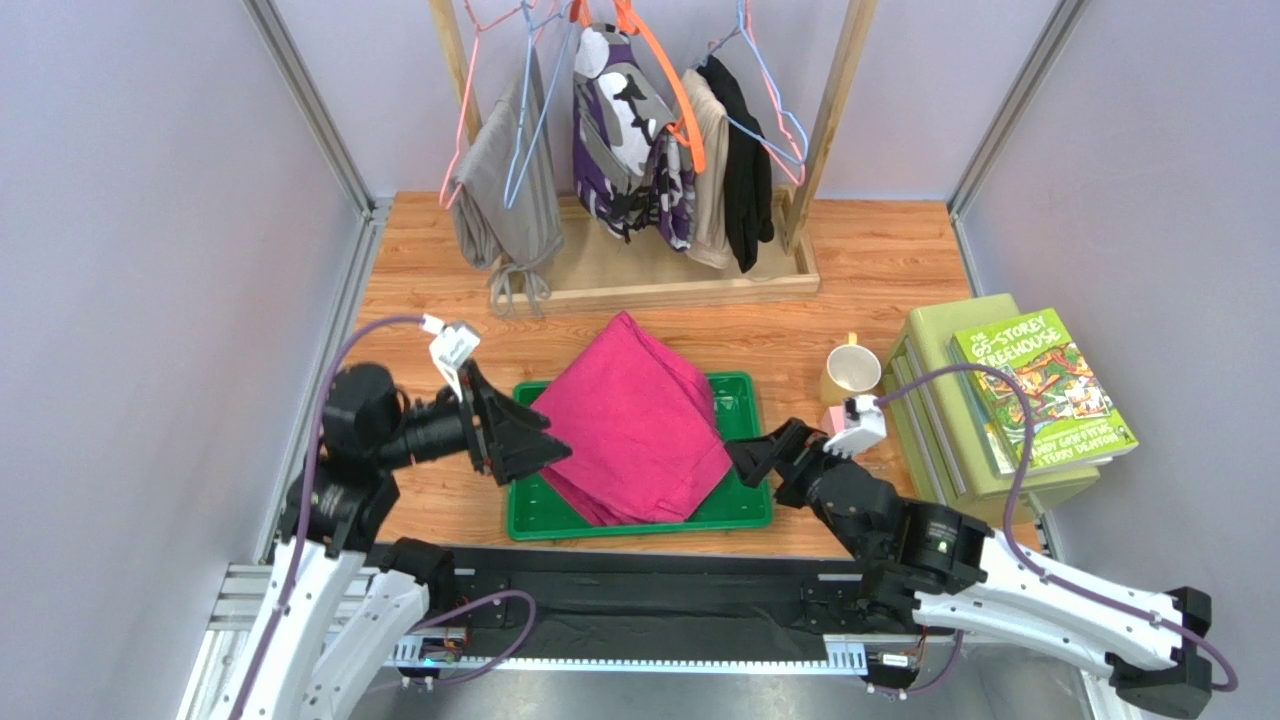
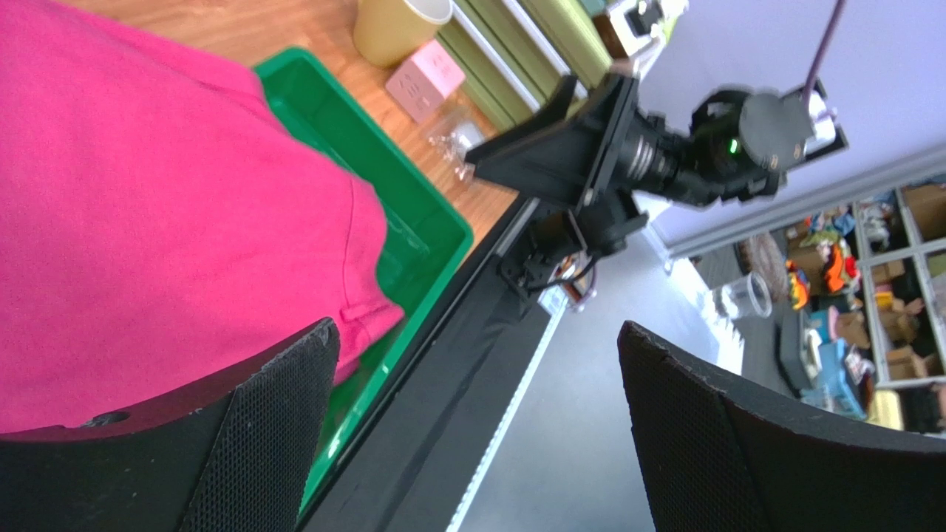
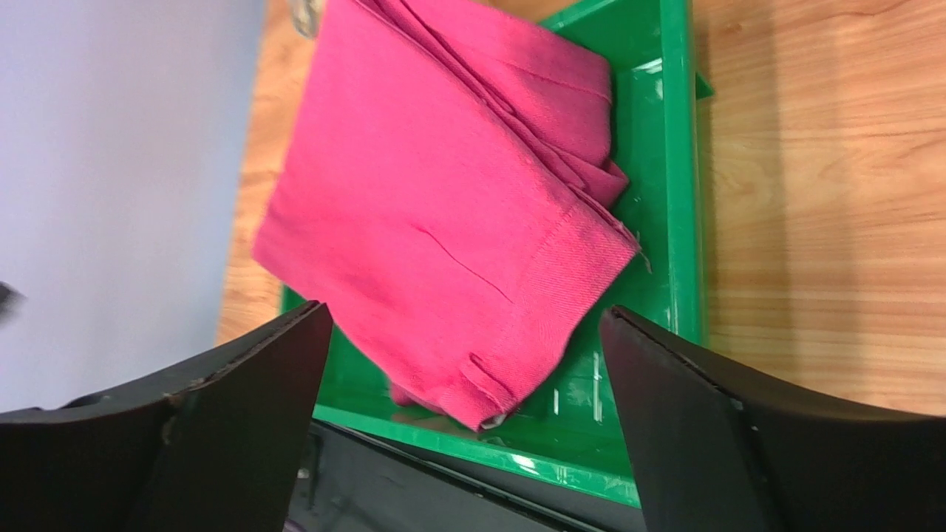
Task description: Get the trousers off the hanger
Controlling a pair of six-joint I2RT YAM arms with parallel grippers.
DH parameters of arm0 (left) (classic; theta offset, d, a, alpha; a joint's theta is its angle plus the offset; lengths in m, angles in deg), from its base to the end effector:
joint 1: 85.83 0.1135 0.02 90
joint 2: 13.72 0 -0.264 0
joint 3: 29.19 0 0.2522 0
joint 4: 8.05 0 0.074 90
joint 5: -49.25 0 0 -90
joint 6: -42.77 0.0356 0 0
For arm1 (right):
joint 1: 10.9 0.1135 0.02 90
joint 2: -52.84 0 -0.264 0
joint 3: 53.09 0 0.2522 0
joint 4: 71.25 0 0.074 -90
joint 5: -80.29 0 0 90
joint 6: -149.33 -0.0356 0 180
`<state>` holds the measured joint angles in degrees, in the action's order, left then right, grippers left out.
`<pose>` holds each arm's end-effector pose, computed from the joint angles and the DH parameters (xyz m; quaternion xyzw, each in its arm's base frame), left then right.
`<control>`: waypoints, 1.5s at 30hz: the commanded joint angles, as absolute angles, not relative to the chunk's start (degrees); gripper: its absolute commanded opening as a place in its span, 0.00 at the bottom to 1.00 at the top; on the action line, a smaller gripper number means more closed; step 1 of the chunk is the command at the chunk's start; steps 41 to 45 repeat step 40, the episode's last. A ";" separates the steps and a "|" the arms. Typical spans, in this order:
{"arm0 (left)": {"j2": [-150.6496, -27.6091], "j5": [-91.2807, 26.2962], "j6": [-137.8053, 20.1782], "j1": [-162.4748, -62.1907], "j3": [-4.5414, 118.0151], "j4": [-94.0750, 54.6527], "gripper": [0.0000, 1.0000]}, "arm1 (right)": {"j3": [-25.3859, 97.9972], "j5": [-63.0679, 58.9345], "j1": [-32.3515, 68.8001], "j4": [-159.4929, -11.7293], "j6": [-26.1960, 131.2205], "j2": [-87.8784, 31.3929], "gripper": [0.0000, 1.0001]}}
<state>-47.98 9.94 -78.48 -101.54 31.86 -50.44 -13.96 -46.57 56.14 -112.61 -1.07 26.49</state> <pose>0.1080 -0.0590 0.3498 0.1591 0.7482 -0.5304 0.3653 0.0662 0.1016 0.2374 0.1139 0.8236 0.3141 0.4582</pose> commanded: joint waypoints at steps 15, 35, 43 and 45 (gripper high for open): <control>-6.18 5.31 -108.31 -101.74 -4.70 -25.33 0.99 | -33.95 -46.97 56.07 -114.19 -13.79 56.17 1.00; -6.25 7.06 -115.88 -101.74 -21.41 -8.89 1.00 | -43.99 -45.30 56.07 -112.88 -13.45 55.47 1.00; -6.25 8.29 -115.52 -101.74 -21.41 -9.16 0.99 | -44.07 -45.39 56.07 -113.93 -13.89 55.56 1.00; -6.25 8.29 -115.52 -101.74 -21.41 -9.16 0.99 | -44.07 -45.39 56.07 -113.93 -13.89 55.56 1.00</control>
